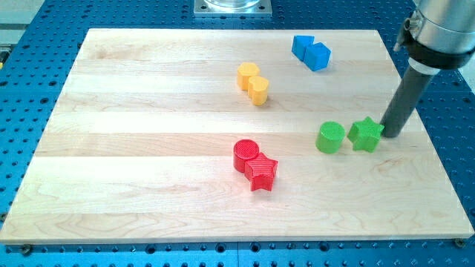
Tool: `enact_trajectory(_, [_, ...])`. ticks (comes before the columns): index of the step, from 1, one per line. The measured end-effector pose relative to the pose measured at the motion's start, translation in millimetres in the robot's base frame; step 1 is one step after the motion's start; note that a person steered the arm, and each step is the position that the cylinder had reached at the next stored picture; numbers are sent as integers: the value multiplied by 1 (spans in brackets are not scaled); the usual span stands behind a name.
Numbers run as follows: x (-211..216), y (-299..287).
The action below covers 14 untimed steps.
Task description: Place the yellow blocks above the red blocks
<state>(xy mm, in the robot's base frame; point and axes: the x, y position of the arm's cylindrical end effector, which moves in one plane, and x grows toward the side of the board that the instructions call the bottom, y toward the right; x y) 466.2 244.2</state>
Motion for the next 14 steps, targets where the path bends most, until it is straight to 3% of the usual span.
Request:
enact_trajectory(1, [-57, 31])
enact_trajectory(2, [-111, -67])
enact_trajectory(3, [-155, -123])
enact_trajectory(4, [-162, -195])
enact_trajectory(6, [-31, -195])
enact_trajectory(8, [-73, -228])
enact_trajectory(9, [-39, -261])
enact_trajectory(11, [-8, -203])
enact_trajectory(13, [-34, -196])
enact_trajectory(14, [-17, -188])
